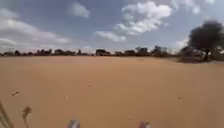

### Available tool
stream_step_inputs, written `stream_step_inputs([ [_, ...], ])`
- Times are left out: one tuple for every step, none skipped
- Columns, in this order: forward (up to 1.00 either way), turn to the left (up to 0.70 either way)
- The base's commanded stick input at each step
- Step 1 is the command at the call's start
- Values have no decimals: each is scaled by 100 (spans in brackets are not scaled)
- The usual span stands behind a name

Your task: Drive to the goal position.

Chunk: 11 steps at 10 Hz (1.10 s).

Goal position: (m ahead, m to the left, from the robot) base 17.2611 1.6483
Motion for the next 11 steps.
stream_step_inputs([
  [70, 0],
  [70, 0],
  [70, 0],
  [70, 0],
  [70, 0],
  [70, -23],
  [70, -27],
  [70, 0],
  [70, 0],
  [70, 0],
  [70, 0],
])
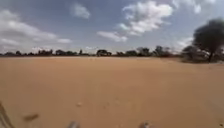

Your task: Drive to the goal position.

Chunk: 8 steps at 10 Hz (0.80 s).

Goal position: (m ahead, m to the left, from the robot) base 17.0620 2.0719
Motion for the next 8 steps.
stream_step_inputs([
  [70, 0],
  [70, 0],
  [70, 0],
  [70, 0],
  [70, 0],
  [70, 0],
  [70, 0],
  [70, 0],
])
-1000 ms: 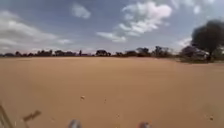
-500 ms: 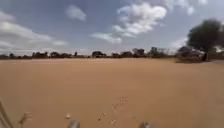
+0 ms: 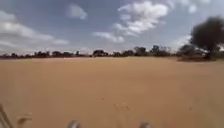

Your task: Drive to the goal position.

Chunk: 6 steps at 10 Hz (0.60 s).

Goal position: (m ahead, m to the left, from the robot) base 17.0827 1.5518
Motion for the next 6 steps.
stream_step_inputs([
  [70, 0],
  [70, 0],
  [70, 0],
  [70, 0],
  [70, 0],
  [70, 0],
])
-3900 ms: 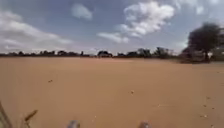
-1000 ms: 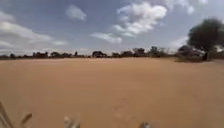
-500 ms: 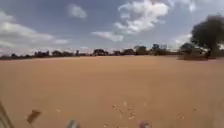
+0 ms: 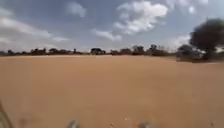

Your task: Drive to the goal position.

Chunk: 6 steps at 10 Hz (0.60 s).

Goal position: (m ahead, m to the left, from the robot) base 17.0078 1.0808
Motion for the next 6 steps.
stream_step_inputs([
  [70, 0],
  [70, 0],
  [70, 0],
  [70, 0],
  [70, 0],
  [70, 0],
])
